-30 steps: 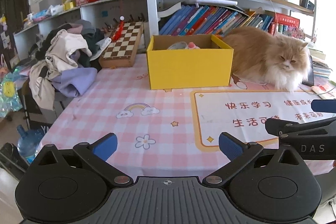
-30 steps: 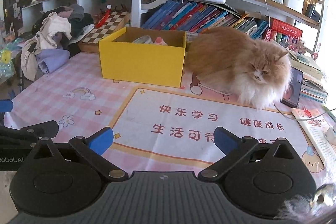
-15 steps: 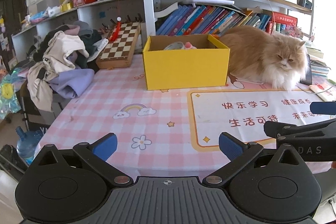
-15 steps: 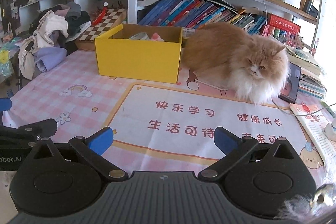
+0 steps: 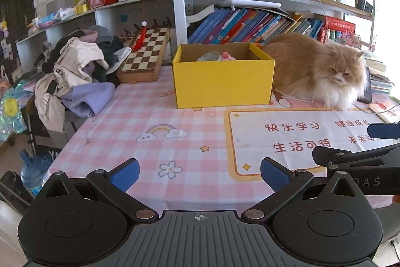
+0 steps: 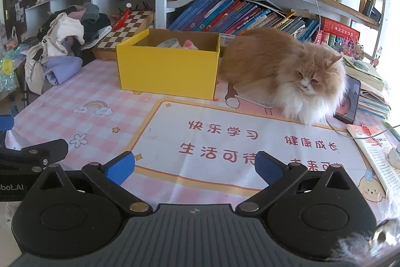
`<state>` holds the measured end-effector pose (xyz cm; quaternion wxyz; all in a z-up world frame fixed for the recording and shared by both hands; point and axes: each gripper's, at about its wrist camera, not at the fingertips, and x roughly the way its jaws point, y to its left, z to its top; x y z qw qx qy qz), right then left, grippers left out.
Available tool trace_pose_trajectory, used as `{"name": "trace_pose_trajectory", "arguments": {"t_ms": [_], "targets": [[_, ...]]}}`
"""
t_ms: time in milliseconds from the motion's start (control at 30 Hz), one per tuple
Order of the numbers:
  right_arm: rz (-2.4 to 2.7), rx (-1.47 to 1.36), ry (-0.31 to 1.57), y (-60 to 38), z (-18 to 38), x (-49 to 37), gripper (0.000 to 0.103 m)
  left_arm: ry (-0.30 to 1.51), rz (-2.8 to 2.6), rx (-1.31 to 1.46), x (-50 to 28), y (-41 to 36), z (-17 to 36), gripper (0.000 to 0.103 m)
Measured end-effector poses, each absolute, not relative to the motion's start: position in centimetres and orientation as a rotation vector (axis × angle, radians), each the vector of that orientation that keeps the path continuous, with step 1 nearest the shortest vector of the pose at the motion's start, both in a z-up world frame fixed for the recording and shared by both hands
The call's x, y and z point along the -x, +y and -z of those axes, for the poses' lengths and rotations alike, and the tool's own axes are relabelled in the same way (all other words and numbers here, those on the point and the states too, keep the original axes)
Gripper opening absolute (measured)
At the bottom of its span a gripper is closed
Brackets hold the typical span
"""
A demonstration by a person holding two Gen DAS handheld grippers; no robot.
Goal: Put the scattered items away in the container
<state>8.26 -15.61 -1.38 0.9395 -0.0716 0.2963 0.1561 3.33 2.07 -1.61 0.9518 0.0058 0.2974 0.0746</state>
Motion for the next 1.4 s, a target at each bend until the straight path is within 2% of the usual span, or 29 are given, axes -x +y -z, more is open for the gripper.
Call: {"name": "trace_pose_trajectory", "arguments": {"t_ms": [1400], "targets": [[-0.313, 0.142, 0.673, -15.40, 2.21, -8.09, 0.103, 0.665, -0.140, -0.014, -3.15, 2.40, 2.45, 0.103]]}}
